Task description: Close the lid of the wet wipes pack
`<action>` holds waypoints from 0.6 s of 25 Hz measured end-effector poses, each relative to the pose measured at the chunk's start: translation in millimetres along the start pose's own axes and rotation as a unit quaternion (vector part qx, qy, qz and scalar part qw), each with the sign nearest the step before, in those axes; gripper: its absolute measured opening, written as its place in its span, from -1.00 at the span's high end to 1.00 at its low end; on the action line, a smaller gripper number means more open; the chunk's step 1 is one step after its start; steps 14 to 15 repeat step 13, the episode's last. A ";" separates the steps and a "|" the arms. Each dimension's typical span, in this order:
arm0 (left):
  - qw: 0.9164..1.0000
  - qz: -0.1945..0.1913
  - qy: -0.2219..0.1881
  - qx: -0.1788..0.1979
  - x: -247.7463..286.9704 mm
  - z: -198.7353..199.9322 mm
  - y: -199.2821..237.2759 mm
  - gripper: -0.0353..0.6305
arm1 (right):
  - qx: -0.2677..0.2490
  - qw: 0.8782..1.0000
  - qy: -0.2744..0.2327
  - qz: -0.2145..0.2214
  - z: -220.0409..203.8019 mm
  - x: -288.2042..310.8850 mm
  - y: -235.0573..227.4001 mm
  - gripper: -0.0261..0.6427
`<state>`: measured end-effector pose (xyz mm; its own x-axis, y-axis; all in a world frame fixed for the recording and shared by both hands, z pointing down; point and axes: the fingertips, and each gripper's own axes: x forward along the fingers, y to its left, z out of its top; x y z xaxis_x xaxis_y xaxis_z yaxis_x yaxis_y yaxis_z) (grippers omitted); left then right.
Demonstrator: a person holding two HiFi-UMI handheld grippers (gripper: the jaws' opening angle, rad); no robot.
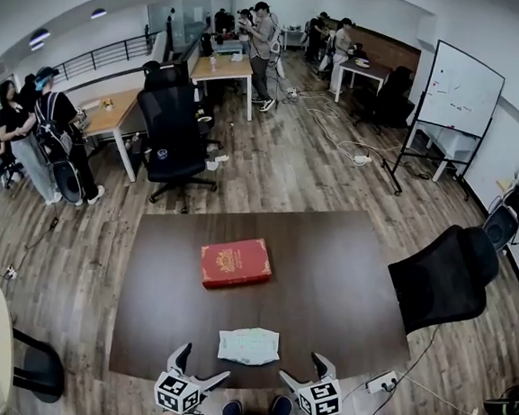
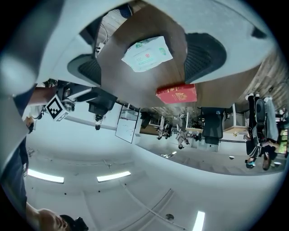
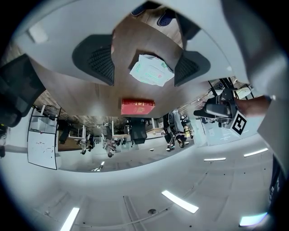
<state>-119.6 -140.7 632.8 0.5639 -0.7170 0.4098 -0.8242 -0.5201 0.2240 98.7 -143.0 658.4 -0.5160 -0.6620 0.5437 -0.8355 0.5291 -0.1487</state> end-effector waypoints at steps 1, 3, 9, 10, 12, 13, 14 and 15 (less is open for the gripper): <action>1.000 -0.001 0.001 0.000 -0.6 -1.9 -1.7 -0.81 | 0.000 1.000 -0.001 0.000 -0.9 -0.8 0.2 -0.36; 1.000 -0.004 0.003 0.000 -1.5 -5.7 -4.8 -0.84 | 0.001 1.000 -0.004 0.001 -2.0 -1.7 1.3 -0.36; 1.000 -0.011 -0.008 0.011 6.0 7.6 -4.8 -0.89 | -0.003 1.000 -0.023 -0.001 13.2 6.8 -5.5 -0.37; 1.000 -0.011 -0.009 0.011 8.2 8.6 -2.9 -0.90 | -0.003 1.000 -0.026 -0.001 15.7 10.0 -7.0 -0.37; 1.000 -0.008 -0.009 0.006 12.4 6.3 1.1 -0.90 | -0.007 1.000 -0.027 0.001 17.6 16.6 -9.1 -0.37; 1.000 -0.007 -0.009 0.003 14.5 4.2 3.0 -0.90 | -0.009 1.000 -0.026 0.003 17.7 19.8 -9.9 -0.37; 1.000 -0.007 -0.009 0.003 14.5 4.2 3.0 -0.90 | -0.009 1.000 -0.026 0.003 17.7 19.8 -9.9 -0.37; 1.000 -0.007 -0.009 0.003 14.5 4.2 3.0 -0.90 | -0.009 1.000 -0.026 0.003 17.7 19.8 -9.9 -0.37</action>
